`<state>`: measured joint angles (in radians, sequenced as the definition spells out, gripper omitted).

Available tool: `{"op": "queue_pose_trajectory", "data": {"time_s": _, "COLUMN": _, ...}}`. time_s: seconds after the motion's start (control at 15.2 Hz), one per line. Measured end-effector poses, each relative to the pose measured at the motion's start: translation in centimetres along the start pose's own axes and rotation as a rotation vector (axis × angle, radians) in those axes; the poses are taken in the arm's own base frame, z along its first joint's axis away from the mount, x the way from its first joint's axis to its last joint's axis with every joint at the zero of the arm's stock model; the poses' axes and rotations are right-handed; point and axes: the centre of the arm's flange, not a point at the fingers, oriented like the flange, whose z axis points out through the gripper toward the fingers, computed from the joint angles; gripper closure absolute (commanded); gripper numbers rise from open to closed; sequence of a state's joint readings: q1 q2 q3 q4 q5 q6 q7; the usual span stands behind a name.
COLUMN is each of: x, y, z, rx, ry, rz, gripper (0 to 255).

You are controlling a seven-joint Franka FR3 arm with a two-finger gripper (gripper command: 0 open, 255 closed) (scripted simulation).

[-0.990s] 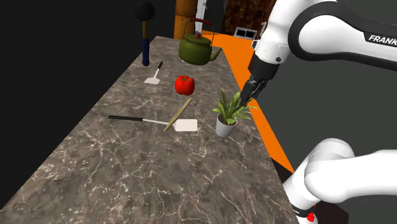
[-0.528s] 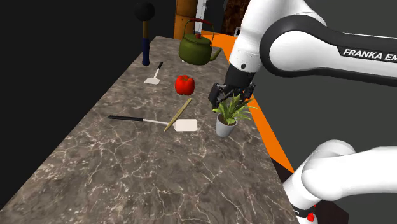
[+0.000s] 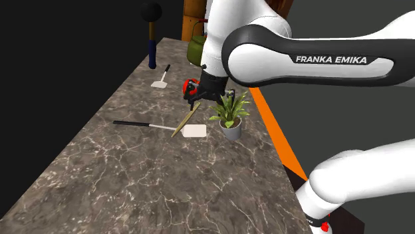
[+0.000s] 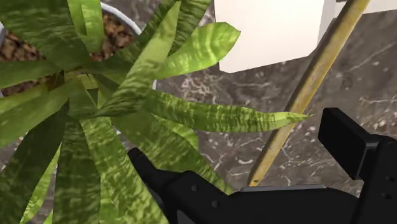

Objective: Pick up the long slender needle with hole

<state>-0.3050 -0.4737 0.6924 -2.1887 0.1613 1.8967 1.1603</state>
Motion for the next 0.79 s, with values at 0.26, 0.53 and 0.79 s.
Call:
{"op": "queue_pose_trajectory", "data": {"time_s": 0.26, "x": 1.4, "y": -4.5, "z": 1.3, "rx": -0.012, "ry": 0.025, "rz": 0.227, "gripper": 0}}
{"op": "queue_pose_trajectory", "data": {"time_s": 0.53, "x": 1.4, "y": -5.5, "z": 2.9, "rx": -0.01, "ry": 0.028, "rz": 0.271, "gripper": 0}}
{"op": "queue_pose_trajectory", "data": {"time_s": 0.79, "x": 1.1, "y": -5.6, "z": 5.0, "rx": -0.01, "ry": 0.028, "rz": 0.274, "gripper": 0}}
